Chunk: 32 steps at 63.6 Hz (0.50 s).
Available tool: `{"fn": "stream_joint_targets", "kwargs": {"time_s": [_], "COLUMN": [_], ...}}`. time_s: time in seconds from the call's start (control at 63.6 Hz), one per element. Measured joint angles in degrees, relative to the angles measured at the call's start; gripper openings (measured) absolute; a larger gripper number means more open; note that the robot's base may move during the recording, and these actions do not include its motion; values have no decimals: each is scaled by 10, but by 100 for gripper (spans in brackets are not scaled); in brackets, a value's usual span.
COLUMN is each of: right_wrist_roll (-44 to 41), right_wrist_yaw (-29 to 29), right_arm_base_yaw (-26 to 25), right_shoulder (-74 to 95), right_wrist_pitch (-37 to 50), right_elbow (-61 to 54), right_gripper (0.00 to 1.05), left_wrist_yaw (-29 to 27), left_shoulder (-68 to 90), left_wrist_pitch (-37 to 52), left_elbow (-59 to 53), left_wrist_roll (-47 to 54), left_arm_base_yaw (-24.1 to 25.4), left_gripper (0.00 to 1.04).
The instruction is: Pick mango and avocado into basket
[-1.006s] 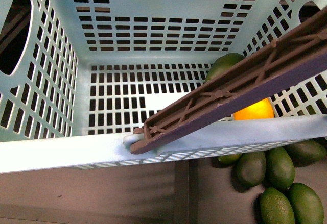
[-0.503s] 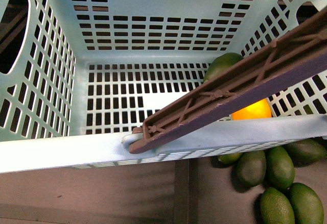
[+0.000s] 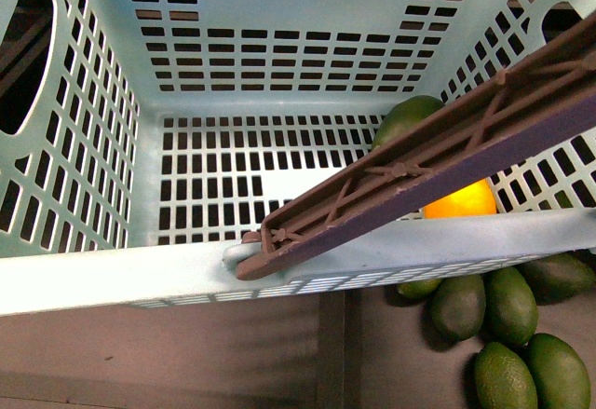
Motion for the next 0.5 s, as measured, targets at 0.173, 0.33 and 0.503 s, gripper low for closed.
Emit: {"fn": "stream_joint_targets", "kwargs": {"time_s": [0.173, 0.33, 0.503], "right_wrist_roll": [0, 0, 0], "right_wrist_yaw": [1, 1, 1], "right_arm_base_yaw": [0, 0, 0], "right_shoulder": [-43, -44, -44], "right_wrist_pitch": [-28, -29, -29], "right_elbow": [0, 0, 0], "right_gripper": [2, 15, 44], "left_wrist_yaw": [0, 0, 0], "left_shoulder": [0, 0, 0], "left_wrist_pitch": [0, 0, 0], "left_elbow": [0, 0, 0], "left_wrist_roll": [1, 0, 0], "left_arm_base_yaw": [0, 0, 0], "left_gripper": [14, 14, 14]}}
